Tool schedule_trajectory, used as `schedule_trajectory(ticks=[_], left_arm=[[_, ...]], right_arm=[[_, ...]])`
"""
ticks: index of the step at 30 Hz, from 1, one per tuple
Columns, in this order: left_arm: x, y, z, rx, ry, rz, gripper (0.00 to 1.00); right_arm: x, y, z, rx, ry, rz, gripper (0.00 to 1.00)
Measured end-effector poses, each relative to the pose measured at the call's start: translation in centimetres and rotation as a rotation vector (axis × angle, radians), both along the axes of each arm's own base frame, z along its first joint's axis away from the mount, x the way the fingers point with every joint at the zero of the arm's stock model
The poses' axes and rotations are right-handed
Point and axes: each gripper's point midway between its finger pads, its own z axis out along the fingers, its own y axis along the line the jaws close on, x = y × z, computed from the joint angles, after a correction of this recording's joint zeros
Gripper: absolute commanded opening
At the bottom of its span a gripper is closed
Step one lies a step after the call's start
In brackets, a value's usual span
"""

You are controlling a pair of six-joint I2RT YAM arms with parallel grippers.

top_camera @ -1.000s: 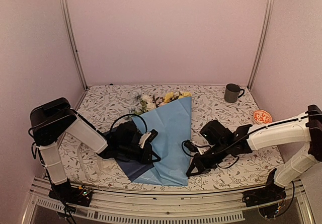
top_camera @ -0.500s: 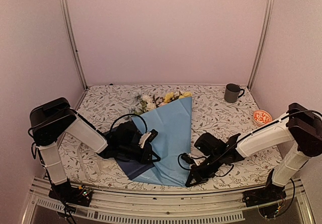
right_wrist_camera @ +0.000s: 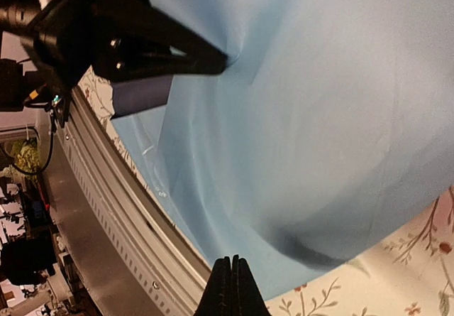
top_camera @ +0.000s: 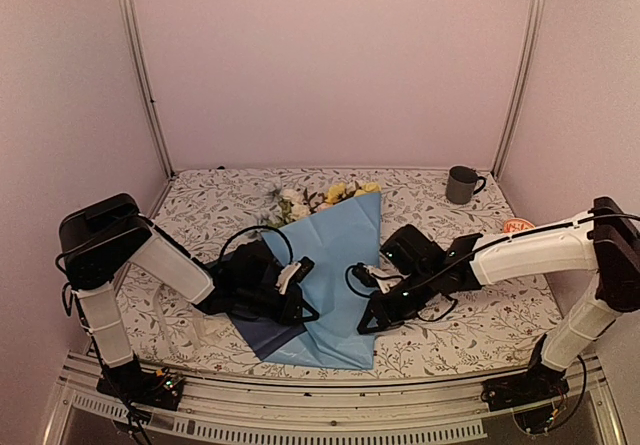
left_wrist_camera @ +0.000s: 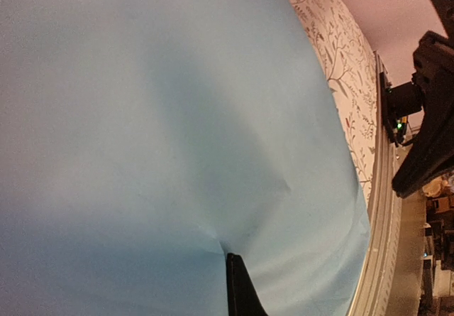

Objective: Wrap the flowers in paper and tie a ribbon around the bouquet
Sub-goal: Press the fold line on the 2/3-folded wrapping paper, then pass from the left arm to the right

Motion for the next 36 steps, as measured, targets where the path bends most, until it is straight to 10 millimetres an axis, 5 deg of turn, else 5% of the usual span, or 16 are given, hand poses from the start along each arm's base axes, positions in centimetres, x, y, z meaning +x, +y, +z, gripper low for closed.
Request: schedule_trajectory(ticks=[3,7,14,18,22,25,28,31,33,36], left_arm=[[0.0,0.0,0.0,0.001,0.000,0.000,0.00],[0.1,0.1,0.0,0.006,-0.003,0.005,0.00],[0.4,0.3,0.0,0.023,-0.021,0.019,0.00],[0.4,0.3,0.0,0.023,-0.024,0.019,0.00],[0.5,0.4,0.0,0.025,-0.025,0.026,0.00],[0.6,0.4,0.0,0.025,-0.022,0.033,0.00],[0.6,0.5,0.1,0.026,-0.022,0.040,0.00],[0.6,0.5,0.1,0.029,-0.019,0.045,0.00],[0.6,0.6,0.0,0.032,-0.013,0.050,0.10],[0.6,0.6,0.4,0.026,-0.001,0.059,0.36]], right_arm=[[2.0,0.7,-1.5,-0.017,-0.017,-0.017,0.00],[1.4,-1.1,-5.1,-0.105,0.024,-0.023,0.00],[-0.4,-3.7,-5.1,-0.128,0.039,-0.033,0.00],[-0.1,-2.7,-3.2,-0.109,0.048,-0.019,0.00],[2.1,2.5,2.6,0.062,-0.007,0.017,0.00],[2.8,5.8,4.3,0.138,-0.006,0.048,0.00],[2.2,7.5,1.6,0.092,0.055,0.069,0.00],[0.6,6.9,-3.1,-0.030,0.157,0.067,0.00],[-0.4,6.4,-5.2,-0.094,0.218,0.067,0.00],[-0.4,6.7,-5.3,-0.126,0.226,0.063,0.00]])
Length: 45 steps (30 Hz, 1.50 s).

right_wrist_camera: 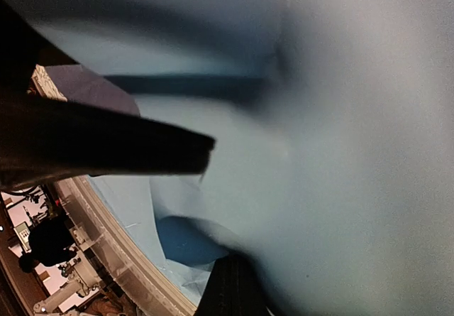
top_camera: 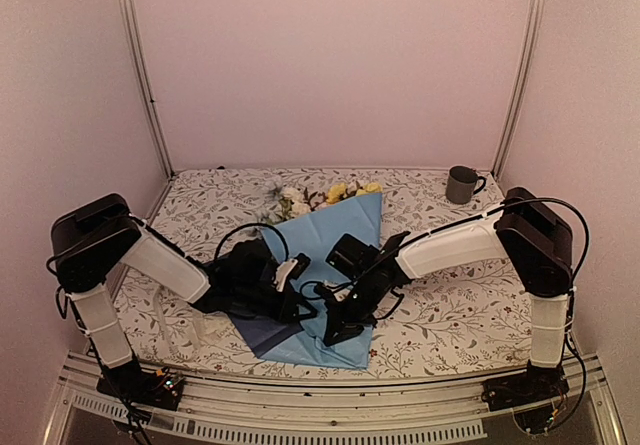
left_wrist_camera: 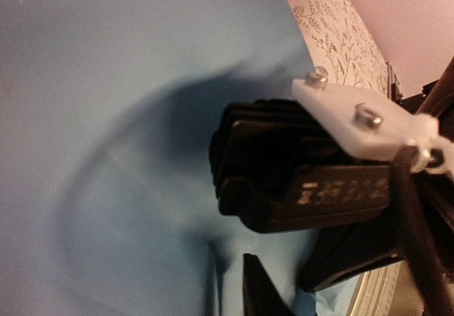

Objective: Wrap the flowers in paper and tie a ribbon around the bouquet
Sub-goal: Pass from the left arm to the right, then pick up the two-thirds-folded wrapping paper from the center of the board.

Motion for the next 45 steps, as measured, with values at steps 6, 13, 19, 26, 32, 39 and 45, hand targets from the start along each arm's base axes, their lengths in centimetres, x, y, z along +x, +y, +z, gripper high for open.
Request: schedule_trajectory(ticks=[6,13,19,26,32,39,45], left_arm=[[0.7,1.0,3.8,-0.017,-0.050,0.069,0.56],[1.5,6.5,11.1,-0.028,-0.145,0.316,0.64],[-0.3,14.7,7.8,0.026,-0.022,0.584,0.48],[-1.8,19.9,3.9,0.066,0.076,0.759,0.47],[0.4,21.5,3.5,0.055,0.095,0.836,0.40],[0.2,21.3,1.3,0.127,0.150,0.798,0.40],[1.2,20.4,2.2,0.092,0.117,0.770,0.31]], right_arm=[[-0.1,-0.1,0.0,-0.027,-0.005,-0.001,0.00],[0.0,-0.1,-0.1,-0.034,-0.005,-0.002,0.00],[0.0,-0.1,-0.1,-0.040,-0.014,0.000,0.00],[0.0,-0.1,-0.1,-0.048,-0.023,0.001,0.00],[-0.1,-0.1,-0.1,-0.055,-0.033,0.002,0.00],[-0.1,-0.1,-0.1,-0.062,-0.044,0.000,0.00],[-0.1,-0.1,-0.1,-0.062,-0.044,-0.001,0.00]])
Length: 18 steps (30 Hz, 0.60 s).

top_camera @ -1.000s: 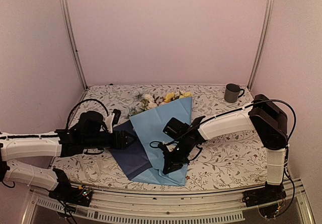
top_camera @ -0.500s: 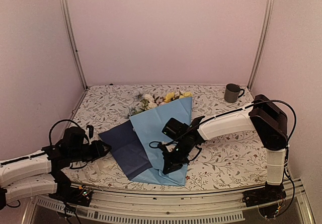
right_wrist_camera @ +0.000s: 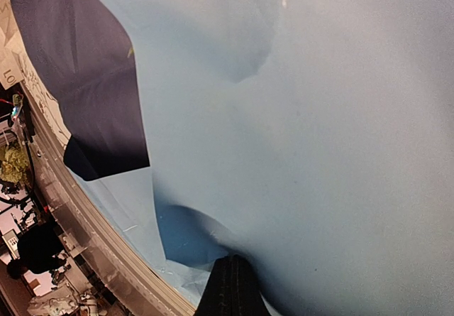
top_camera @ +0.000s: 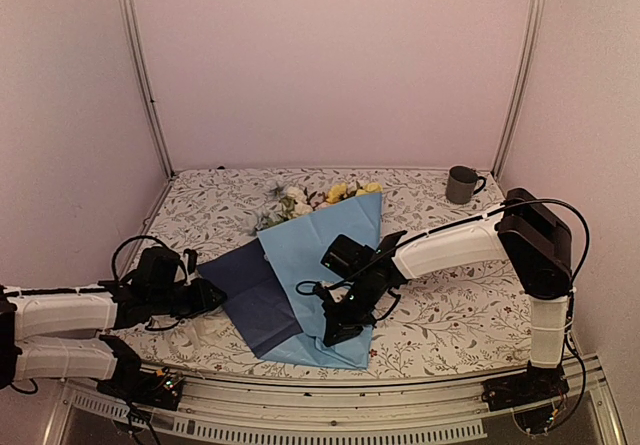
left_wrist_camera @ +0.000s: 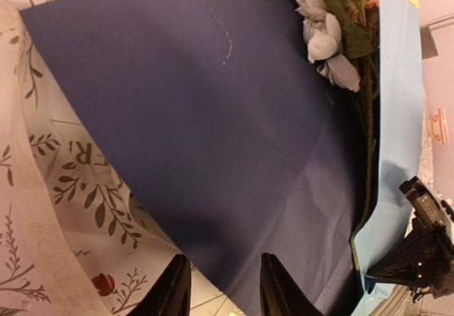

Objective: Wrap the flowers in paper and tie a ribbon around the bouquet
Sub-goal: Pick up the two-thirds-folded wrapping paper from the center of the board.

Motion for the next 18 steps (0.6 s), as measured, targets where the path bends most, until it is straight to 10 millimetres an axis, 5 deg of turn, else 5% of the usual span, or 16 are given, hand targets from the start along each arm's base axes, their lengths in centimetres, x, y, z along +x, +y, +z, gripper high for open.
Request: schedule_trajectory(ticks=[18], left_arm=[[-0.8,-2.1,0.1,-0.095,0.028,-0.073,0.30]], right_arm=[[0.0,0.0,0.0,-0.001,0.000,0.000,0.00]])
